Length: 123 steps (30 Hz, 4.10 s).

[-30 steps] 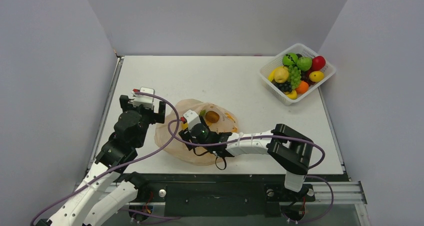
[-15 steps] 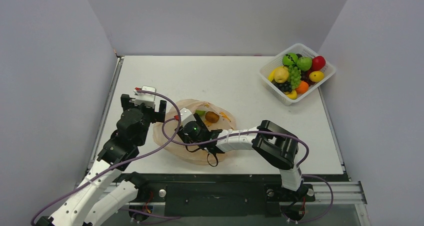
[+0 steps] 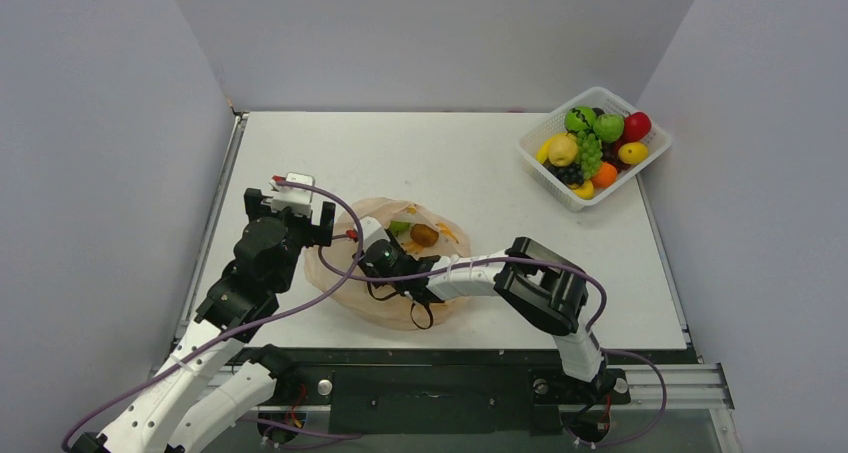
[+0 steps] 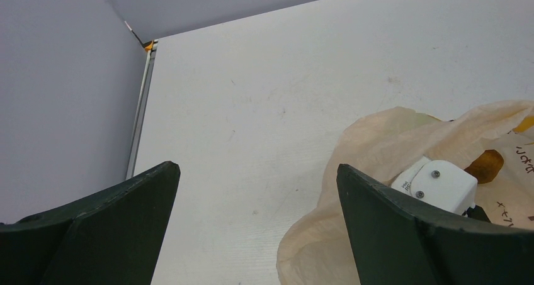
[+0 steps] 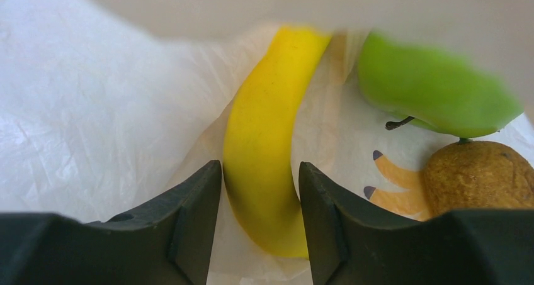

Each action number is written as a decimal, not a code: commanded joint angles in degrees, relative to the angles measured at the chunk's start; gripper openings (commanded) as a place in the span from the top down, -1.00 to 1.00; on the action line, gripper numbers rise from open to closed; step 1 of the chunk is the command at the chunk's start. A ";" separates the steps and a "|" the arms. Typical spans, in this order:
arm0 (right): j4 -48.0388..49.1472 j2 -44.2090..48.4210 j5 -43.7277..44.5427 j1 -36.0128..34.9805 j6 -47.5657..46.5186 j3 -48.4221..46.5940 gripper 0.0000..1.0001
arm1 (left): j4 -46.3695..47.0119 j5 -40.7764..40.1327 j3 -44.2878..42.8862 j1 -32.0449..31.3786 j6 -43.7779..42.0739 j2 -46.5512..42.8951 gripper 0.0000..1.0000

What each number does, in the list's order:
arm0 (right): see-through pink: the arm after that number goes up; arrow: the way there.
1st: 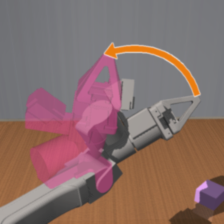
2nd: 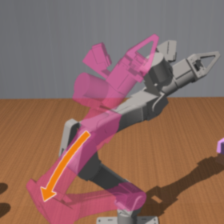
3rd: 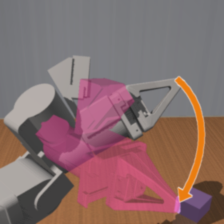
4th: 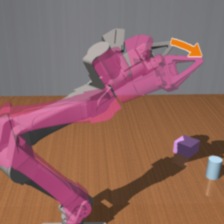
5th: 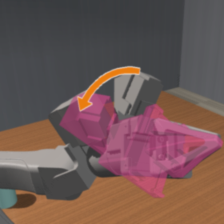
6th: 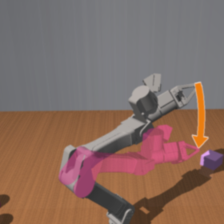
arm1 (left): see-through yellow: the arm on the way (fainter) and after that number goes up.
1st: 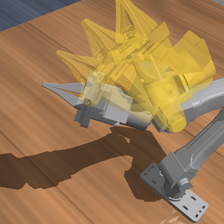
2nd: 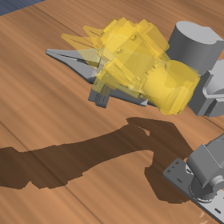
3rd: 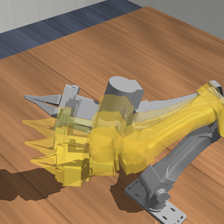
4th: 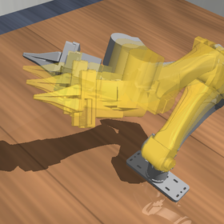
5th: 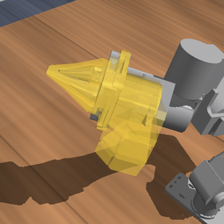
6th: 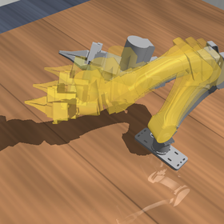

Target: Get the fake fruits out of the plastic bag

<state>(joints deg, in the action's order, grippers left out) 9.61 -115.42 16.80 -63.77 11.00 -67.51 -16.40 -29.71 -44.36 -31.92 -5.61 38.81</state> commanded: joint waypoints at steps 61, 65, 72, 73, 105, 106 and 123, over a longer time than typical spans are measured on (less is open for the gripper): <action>-7.78 -0.30 -1.57 1.77 2.71 -7.12 0.14 | 2.69 0.76 0.18 0.00 0.47 1.40 -0.92; -8.37 -0.54 -1.11 1.70 2.53 -7.54 0.20 | 2.67 0.76 0.21 -0.06 0.42 1.15 -0.92; -8.81 -1.04 -0.29 1.68 1.94 -7.82 0.11 | 2.65 0.75 0.20 -0.07 0.44 0.82 -0.92; -8.81 -1.13 -0.24 1.64 1.93 -7.82 0.14 | 2.63 0.76 0.22 -0.07 0.43 0.83 -0.92; -31.57 18.54 -30.67 8.37 8.16 -5.36 1.00 | 2.23 0.49 -0.11 -0.08 0.59 -0.46 -0.92; -31.70 19.92 -34.02 8.65 8.09 -4.24 1.00 | 2.14 0.46 -0.13 -0.07 0.59 -0.52 -0.92; -34.34 34.55 -62.05 13.14 4.49 1.72 1.00 | 1.68 0.08 -0.37 -0.07 0.91 -1.48 -0.92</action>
<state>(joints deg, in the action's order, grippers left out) -26.22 -83.72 -39.07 -51.86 15.99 -63.96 -15.27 -29.74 -43.72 -31.83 -5.15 37.82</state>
